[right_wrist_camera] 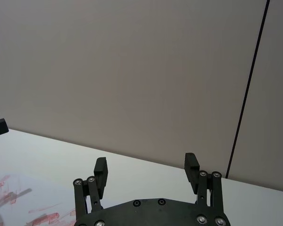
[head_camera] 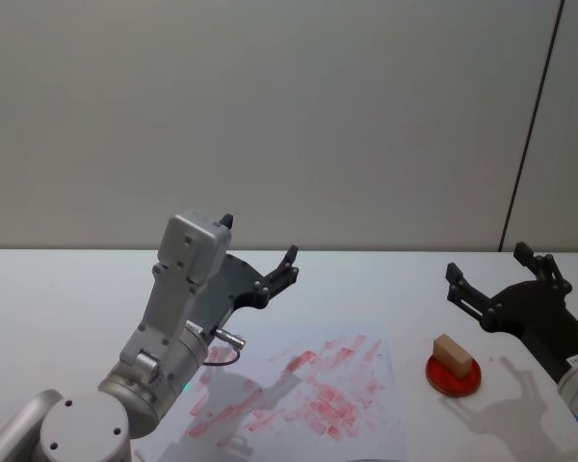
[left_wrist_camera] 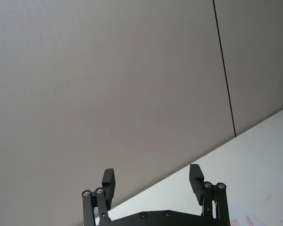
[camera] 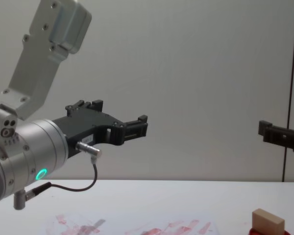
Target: Use the one hand to pick up the stamp and affix it onto the A4 paper.
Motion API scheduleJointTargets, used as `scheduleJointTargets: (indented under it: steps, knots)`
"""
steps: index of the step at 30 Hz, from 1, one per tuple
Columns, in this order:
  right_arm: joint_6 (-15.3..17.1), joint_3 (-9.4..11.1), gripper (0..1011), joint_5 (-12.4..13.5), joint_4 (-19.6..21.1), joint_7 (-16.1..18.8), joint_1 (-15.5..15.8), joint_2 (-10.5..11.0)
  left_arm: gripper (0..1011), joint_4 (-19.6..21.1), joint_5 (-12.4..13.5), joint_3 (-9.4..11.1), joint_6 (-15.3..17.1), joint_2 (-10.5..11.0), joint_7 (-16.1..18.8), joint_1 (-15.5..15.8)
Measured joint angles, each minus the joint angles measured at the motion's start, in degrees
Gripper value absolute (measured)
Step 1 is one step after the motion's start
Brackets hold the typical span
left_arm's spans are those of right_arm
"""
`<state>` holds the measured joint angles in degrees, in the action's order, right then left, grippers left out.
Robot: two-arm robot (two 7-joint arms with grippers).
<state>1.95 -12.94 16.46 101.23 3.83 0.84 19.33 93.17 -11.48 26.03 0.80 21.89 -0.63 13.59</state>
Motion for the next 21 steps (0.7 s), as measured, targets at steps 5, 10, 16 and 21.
scheduleJointTargets:
  steps: [5, 10, 16, 21]
  knots:
    - [0.0, 0.0, 1001, 0.0, 0.0, 0.0, 0.0, 0.0, 1002, 0.0, 0.0, 0.0, 0.0, 0.0, 0.0, 0.0]
    - [0.0, 0.0, 1001, 0.0, 0.0, 0.0, 0.0, 0.0, 1003, 0.0, 0.0, 0.0, 0.0, 0.0, 0.0, 0.0]
    - [0.0, 0.0, 1001, 0.0, 0.0, 0.0, 0.0, 0.0, 1002, 0.0, 0.0, 0.0, 0.0, 0.0, 0.0, 0.0]
    - [0.0, 0.0, 1001, 0.0, 0.0, 0.0, 0.0, 0.0, 1002, 0.0, 0.0, 0.0, 0.0, 0.0, 0.0, 0.0]
